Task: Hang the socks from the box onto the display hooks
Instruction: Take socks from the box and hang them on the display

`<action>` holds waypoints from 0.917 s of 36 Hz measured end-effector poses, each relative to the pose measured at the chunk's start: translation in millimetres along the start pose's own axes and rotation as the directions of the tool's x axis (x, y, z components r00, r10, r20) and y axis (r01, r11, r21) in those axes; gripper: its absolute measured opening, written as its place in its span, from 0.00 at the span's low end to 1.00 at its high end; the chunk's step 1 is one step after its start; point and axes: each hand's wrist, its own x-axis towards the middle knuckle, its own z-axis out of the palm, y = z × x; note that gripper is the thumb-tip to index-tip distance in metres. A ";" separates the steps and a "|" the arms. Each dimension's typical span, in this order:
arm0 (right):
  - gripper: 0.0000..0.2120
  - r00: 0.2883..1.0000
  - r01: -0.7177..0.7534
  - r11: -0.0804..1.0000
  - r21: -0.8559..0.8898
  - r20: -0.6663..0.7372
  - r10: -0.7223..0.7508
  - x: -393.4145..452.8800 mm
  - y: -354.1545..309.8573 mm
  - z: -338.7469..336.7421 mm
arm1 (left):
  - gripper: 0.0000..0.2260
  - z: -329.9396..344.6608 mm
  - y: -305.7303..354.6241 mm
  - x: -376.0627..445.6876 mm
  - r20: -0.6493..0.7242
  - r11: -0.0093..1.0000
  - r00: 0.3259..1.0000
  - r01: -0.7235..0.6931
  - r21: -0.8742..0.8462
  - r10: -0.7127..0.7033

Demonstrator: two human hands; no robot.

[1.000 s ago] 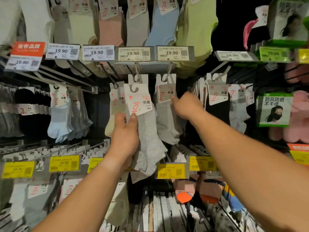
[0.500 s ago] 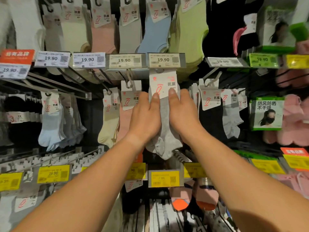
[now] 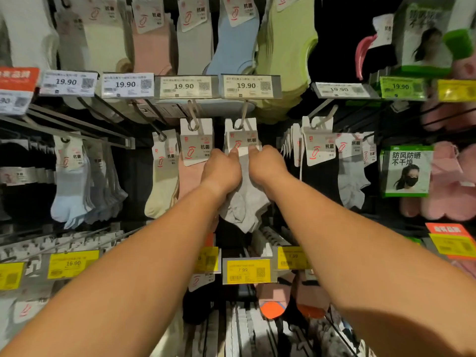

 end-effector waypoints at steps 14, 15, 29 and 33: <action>0.22 0.988 -0.091 0.894 -0.438 0.074 0.137 -12.4 67.0 25.7 | 0.20 4.2 -38.0 -15.8 0.402 0.541 0.912 -0.297 0.787 -0.084; 0.23 0.989 -0.086 0.882 -0.463 0.069 0.132 -17.1 66.2 23.6 | 0.17 0.6 -36.9 -20.6 0.394 0.527 0.916 -0.301 0.795 -0.071; 0.23 0.966 -0.216 0.737 -0.640 -0.249 0.067 -161.2 96.9 -113.3 | 0.13 51.5 12.9 -125.3 0.409 0.533 0.745 -0.665 0.523 0.527; 0.18 0.926 -0.353 0.644 -0.679 -0.352 0.136 -237.2 133.9 -196.7 | 0.12 118.3 36.2 -210.6 0.613 0.634 0.647 -0.718 0.289 0.454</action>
